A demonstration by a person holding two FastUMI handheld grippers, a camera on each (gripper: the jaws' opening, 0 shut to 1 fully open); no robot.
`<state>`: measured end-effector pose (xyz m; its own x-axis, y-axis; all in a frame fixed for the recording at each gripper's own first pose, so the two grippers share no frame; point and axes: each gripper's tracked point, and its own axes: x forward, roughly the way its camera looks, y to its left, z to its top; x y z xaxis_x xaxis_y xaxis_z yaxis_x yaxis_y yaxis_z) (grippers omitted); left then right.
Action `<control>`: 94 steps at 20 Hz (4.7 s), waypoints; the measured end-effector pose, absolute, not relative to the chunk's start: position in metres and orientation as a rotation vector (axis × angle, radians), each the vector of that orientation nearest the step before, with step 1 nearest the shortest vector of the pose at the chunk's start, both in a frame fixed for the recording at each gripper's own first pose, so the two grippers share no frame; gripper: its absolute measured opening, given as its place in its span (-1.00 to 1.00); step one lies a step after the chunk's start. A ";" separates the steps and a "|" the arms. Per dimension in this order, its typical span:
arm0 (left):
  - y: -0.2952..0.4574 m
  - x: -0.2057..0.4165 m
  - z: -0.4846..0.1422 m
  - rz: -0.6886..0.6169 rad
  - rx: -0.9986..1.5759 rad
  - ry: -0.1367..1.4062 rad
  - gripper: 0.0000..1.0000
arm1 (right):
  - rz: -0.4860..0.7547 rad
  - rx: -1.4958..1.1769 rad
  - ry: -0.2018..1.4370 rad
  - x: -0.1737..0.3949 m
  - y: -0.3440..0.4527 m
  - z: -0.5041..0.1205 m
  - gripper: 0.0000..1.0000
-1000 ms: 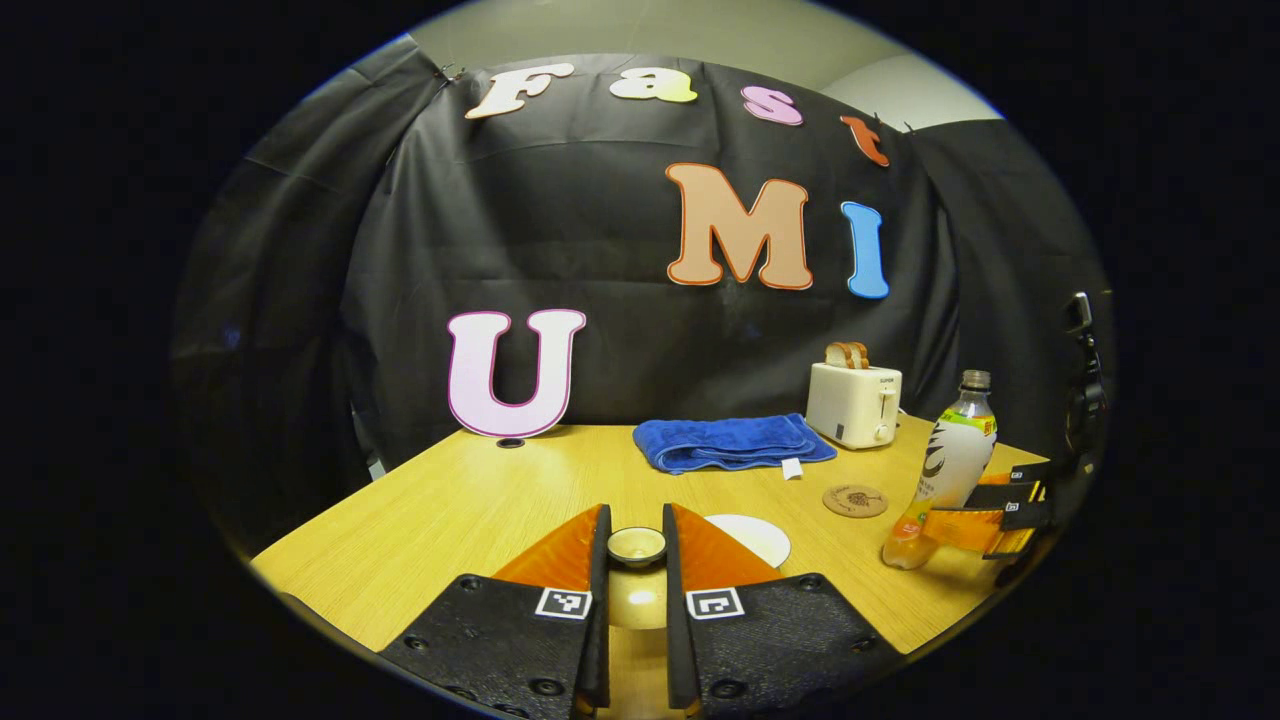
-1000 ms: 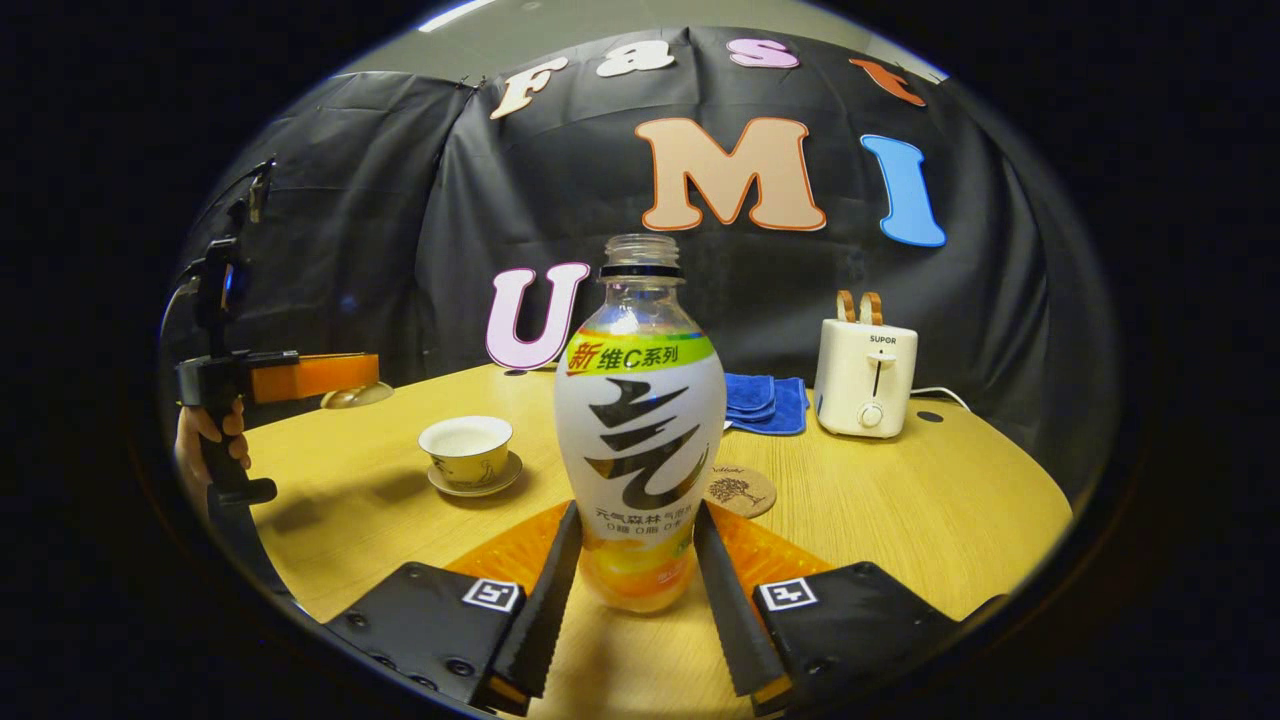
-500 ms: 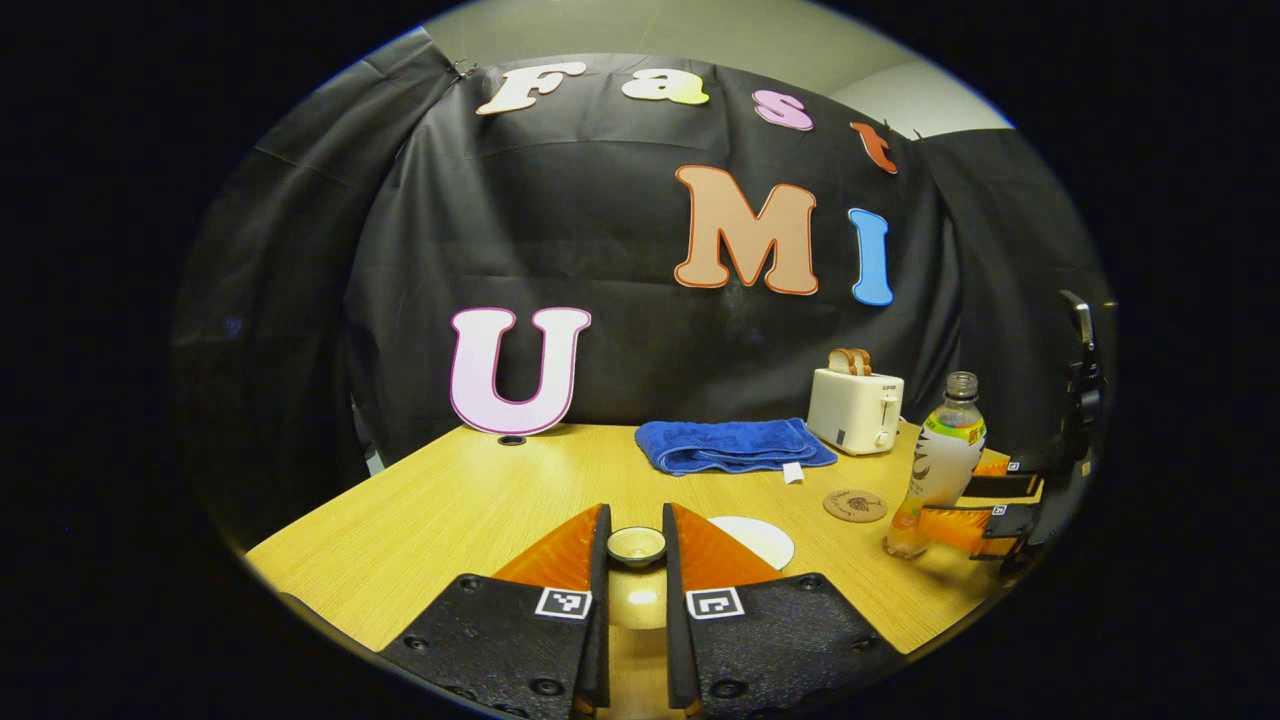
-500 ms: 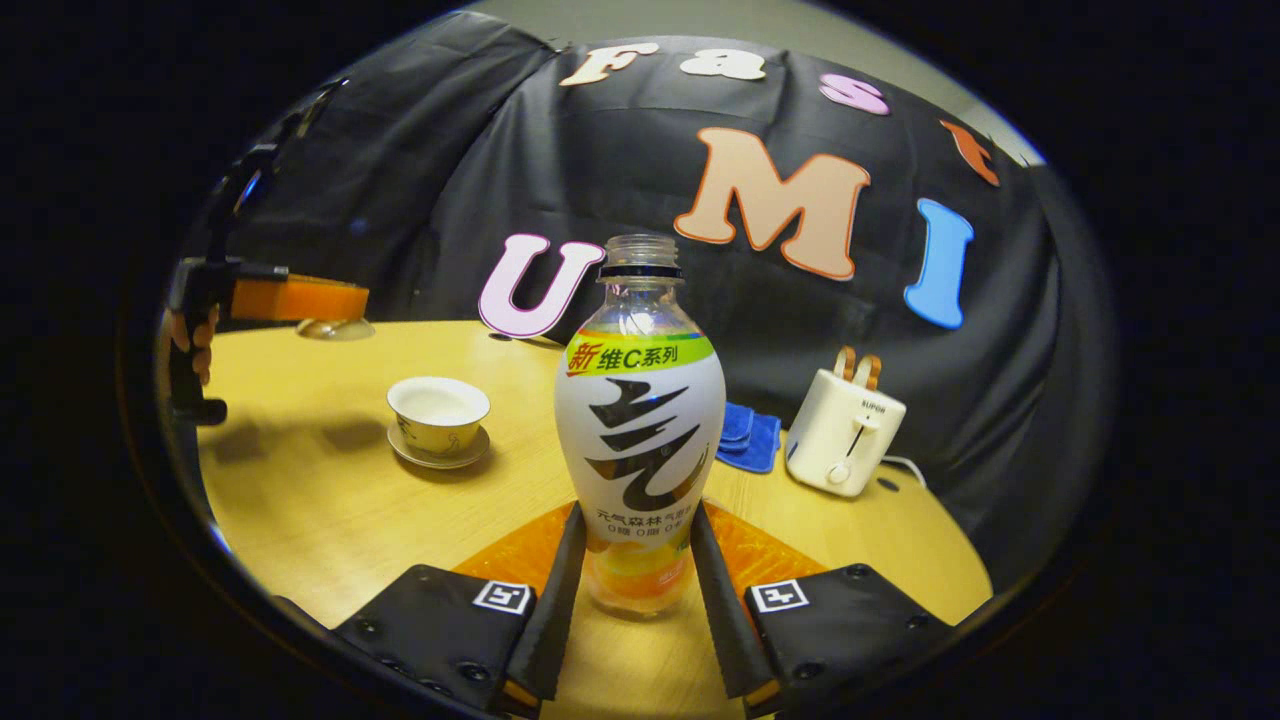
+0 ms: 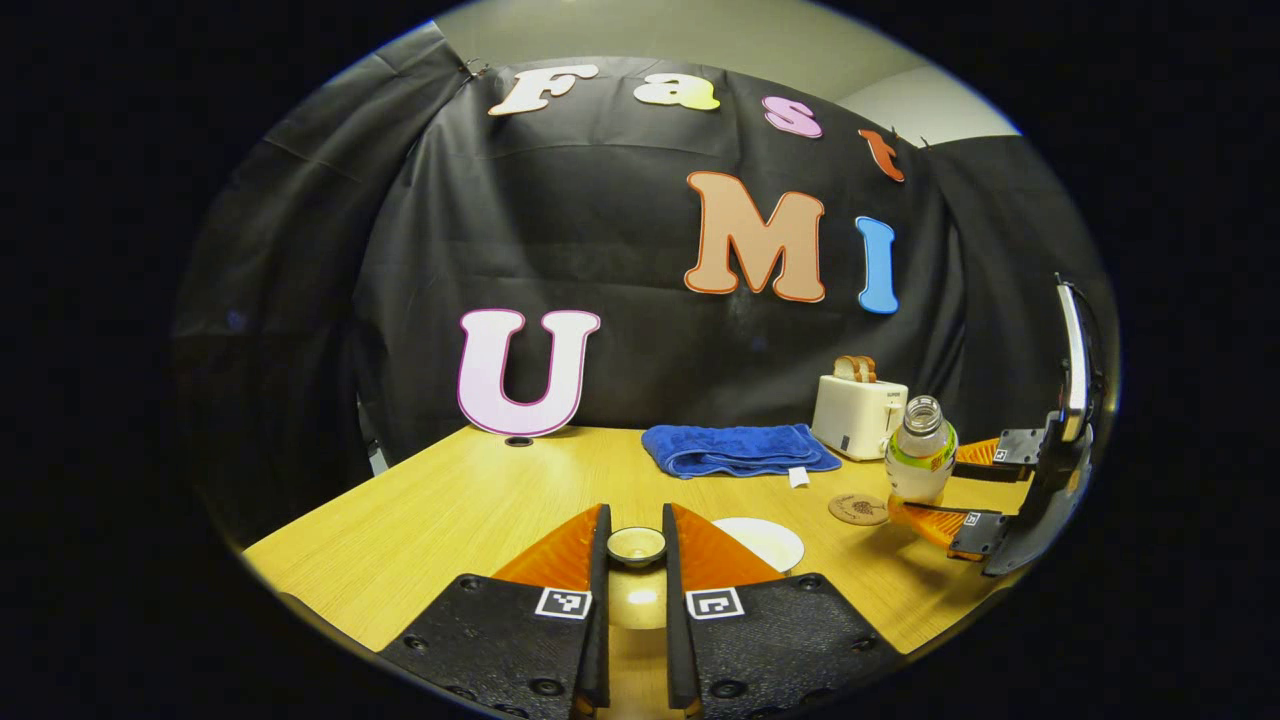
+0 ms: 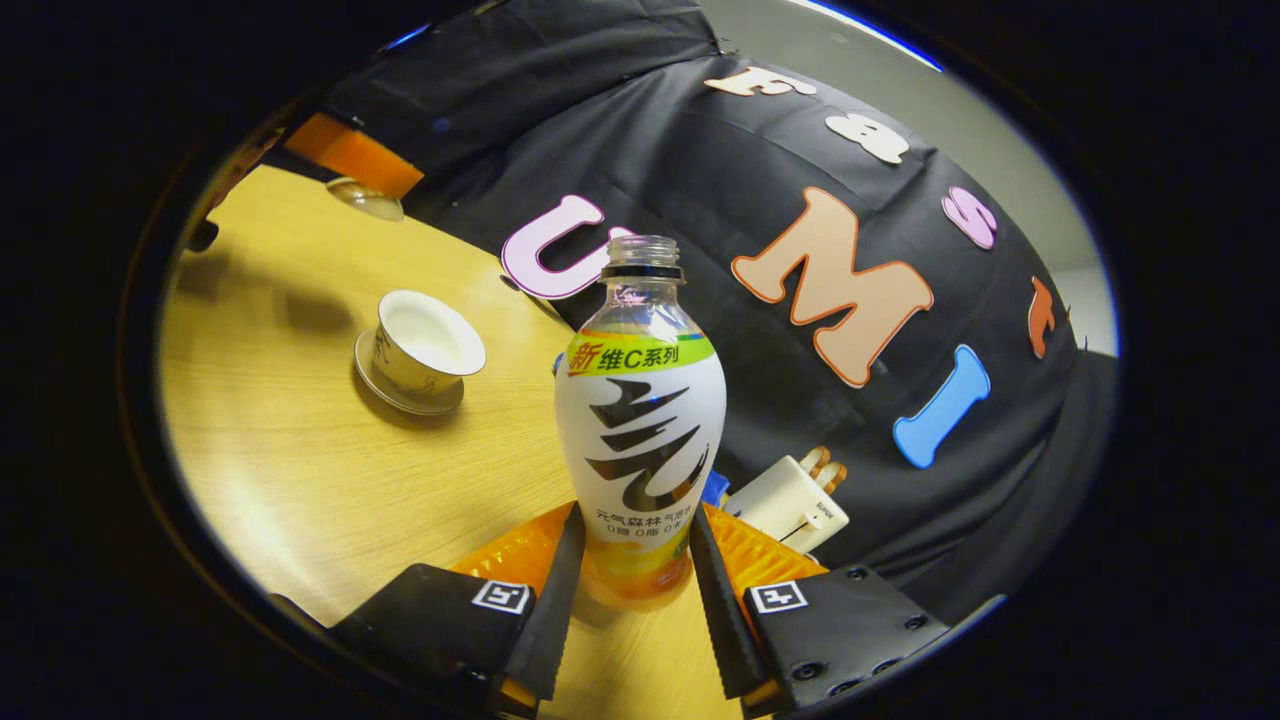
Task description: Open the teacup lid with one hand, grasp the water bottle and pour water into the teacup with the other hand; after pouring, place the water bottle on the coaster and then close the teacup lid.
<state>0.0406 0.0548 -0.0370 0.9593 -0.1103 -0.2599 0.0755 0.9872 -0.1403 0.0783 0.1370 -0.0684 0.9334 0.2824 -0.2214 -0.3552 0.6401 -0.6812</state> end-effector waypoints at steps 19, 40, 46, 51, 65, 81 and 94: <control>0.063 0.039 -0.030 -0.088 -0.147 0.235 -0.61 | 0.342 -1.313 -0.040 0.096 0.134 -0.055 0.29; 0.072 0.035 -0.036 -0.076 -0.162 0.239 -0.60 | 0.429 -1.739 -0.204 0.102 0.151 -0.045 0.28; 0.072 0.033 -0.038 -0.077 -0.169 0.251 -0.60 | 0.427 -1.836 -0.259 0.101 0.157 -0.036 0.28; 0.070 0.032 -0.037 -0.082 -0.170 0.246 -0.63 | 0.428 -1.922 -0.299 0.104 0.160 -0.029 0.28; 0.071 0.031 -0.037 -0.067 -0.168 0.251 -0.60 | 0.513 -1.898 -0.203 0.109 0.160 -0.034 0.26; 0.046 0.048 -0.024 -0.112 -0.121 0.261 -0.60 | 0.686 -1.125 0.190 0.062 0.156 -0.074 0.27; 0.004 0.074 -0.016 -0.199 -0.137 0.249 -0.60 | 0.630 -0.516 0.321 0.069 0.142 -0.036 0.28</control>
